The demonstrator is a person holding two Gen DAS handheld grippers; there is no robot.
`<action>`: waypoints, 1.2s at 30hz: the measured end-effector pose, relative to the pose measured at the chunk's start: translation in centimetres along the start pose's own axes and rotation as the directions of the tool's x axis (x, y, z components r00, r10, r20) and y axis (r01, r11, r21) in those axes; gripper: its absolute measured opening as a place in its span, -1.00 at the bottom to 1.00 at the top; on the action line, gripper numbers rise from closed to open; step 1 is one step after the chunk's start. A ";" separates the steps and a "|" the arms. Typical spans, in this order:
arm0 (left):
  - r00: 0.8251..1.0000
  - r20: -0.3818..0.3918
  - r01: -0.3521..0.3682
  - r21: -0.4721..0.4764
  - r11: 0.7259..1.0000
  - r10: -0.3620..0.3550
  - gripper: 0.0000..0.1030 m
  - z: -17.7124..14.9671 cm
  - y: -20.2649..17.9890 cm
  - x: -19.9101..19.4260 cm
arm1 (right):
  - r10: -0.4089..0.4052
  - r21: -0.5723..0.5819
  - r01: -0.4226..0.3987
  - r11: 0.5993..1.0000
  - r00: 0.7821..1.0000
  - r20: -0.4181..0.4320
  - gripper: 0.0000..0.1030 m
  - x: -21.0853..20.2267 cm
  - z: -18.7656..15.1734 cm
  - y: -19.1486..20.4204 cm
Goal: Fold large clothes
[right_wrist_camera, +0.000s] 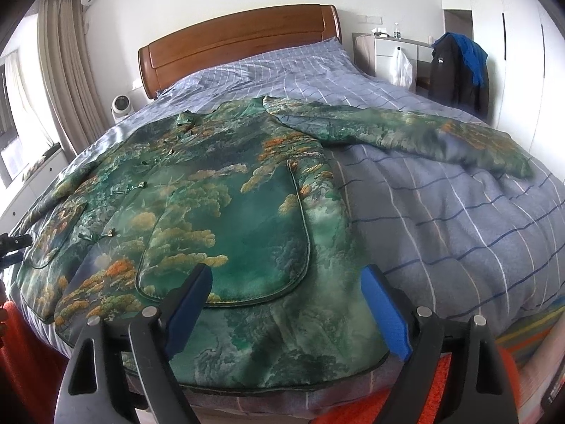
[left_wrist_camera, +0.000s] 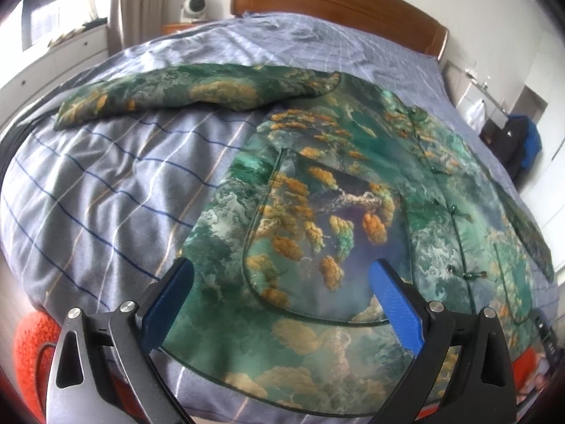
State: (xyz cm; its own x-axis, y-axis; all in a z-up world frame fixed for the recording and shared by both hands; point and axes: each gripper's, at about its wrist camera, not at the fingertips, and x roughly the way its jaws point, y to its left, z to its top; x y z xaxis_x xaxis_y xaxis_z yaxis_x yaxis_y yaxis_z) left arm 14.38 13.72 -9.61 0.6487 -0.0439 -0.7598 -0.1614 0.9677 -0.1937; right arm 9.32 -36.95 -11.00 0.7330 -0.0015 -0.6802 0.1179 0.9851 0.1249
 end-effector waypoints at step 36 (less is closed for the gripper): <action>0.993 0.095 -0.075 0.075 0.994 0.068 0.96 1.0 0.6 -4.1 | 0.148 0.454 -0.159 0.877 0.987 0.060 0.80 1.6 9.0 -16.9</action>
State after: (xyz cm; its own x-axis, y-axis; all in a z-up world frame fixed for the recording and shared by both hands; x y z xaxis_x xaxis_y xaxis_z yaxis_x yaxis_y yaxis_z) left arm 12.38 14.69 -5.95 0.7040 0.0458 -0.7087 -0.1532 0.9842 -0.0886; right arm 14.50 -55.17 -7.70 0.7815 0.1337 -0.6094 0.2910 0.7860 0.5456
